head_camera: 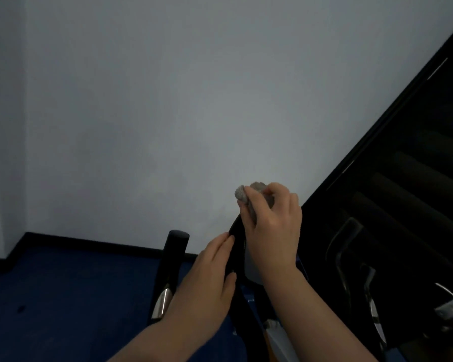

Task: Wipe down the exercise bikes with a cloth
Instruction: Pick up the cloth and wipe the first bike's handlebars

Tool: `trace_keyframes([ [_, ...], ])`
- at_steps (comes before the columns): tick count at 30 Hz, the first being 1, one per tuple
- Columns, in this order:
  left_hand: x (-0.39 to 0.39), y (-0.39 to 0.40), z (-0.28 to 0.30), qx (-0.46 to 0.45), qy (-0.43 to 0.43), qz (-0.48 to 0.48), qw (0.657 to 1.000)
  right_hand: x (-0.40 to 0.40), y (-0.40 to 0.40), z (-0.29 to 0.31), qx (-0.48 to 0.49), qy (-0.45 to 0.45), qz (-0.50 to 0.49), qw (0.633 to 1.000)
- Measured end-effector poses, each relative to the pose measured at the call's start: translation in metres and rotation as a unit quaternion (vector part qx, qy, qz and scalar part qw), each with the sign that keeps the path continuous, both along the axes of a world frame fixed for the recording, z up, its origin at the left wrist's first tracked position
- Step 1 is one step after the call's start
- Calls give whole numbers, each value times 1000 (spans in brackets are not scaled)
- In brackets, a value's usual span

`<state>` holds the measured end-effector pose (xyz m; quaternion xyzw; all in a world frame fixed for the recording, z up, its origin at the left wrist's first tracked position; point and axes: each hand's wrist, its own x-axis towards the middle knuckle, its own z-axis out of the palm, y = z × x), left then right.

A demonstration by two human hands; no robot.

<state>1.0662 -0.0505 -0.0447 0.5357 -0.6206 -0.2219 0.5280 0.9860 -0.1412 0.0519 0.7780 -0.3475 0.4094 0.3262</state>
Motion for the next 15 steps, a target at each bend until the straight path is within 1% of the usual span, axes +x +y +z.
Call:
trace_keyframes([
  [3,-2,7,-3,3,-31,-7,999,-7,-1,-16,-29,48,-13,998],
  [5,-4,13,-6,6,-53,-8,999,-15,1,-31,-19,70,7,997],
  [7,-6,17,-8,4,-70,-4,998,-21,3,-42,31,62,51,996],
  [9,-7,20,-6,4,-78,0,997,-28,7,-51,113,38,106,987],
  [11,-9,23,-4,5,-82,4,997,-36,15,-56,237,-2,155,959],
  [13,-11,27,-4,0,-87,8,996,-42,24,-55,357,-50,188,914],
  [15,-12,32,-6,4,-89,2,996,-48,29,-47,449,-70,209,866],
])
